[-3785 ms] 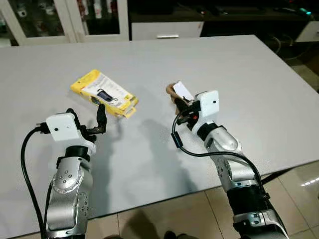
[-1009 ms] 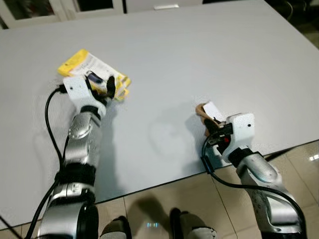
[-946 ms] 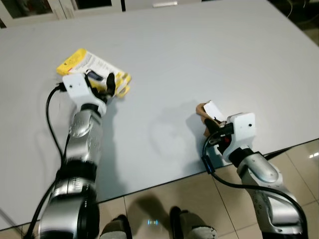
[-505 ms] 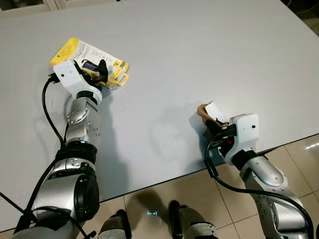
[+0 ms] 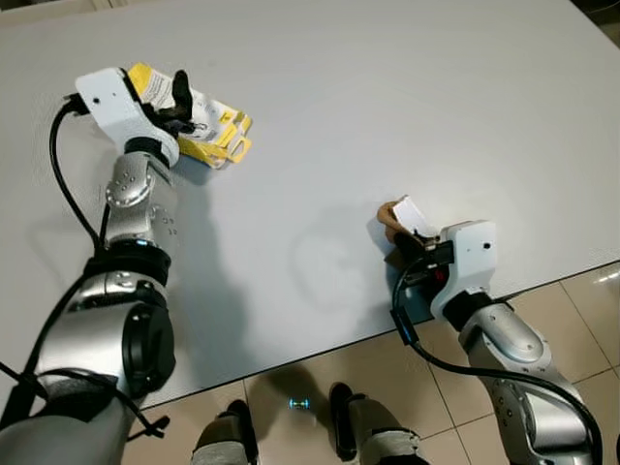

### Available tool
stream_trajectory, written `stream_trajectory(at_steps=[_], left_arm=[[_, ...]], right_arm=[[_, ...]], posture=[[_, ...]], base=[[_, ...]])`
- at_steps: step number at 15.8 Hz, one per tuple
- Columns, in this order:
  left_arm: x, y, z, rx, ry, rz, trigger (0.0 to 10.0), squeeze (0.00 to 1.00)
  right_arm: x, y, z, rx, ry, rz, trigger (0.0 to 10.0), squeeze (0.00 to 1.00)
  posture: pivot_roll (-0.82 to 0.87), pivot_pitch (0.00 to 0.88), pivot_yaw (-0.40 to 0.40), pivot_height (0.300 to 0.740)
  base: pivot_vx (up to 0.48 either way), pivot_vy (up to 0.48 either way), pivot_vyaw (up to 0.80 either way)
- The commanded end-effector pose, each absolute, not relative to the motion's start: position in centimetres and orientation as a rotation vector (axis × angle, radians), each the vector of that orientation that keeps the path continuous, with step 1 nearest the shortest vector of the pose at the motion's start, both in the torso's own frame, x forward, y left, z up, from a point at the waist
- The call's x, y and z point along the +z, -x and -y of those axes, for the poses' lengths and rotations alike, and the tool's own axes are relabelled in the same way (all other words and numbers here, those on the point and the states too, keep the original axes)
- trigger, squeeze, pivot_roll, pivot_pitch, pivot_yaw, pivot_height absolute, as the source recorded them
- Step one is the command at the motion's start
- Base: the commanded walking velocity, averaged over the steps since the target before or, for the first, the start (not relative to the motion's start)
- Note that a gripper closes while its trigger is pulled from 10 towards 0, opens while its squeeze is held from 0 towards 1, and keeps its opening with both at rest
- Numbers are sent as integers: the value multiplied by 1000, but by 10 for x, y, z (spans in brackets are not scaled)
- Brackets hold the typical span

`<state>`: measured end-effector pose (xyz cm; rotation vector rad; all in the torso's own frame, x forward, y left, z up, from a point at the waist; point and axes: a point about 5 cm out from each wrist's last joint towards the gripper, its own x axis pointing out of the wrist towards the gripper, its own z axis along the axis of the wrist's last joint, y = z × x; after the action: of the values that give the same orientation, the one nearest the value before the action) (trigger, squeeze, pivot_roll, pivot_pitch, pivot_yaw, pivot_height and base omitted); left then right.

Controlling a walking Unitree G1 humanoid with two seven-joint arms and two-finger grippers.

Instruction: Picking trash to rubbish bin

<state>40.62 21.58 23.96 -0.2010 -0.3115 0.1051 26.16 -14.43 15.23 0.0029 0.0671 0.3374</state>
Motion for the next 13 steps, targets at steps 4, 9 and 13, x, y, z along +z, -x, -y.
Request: stream_trajectory(at_steps=[4,9,13], left_arm=[[221,-408,-227,149,168,138,10000,0],[184,-399,-242,186,121,-54,10000,0],[173,-395,-249,209,111,-115,10000,0]], right_arm=[[146,-255,145,330,-25,-104,10000,0],[143,-252,147,325,-27,-116,10000,0],[143,-255,146,329,-29,-118,10000,0]], posture=[[-283,341,12,740],[-285,345,16,740],[-274,338,16,740]], base=[[0,0,0],[0,0,0],[0,0,0]])
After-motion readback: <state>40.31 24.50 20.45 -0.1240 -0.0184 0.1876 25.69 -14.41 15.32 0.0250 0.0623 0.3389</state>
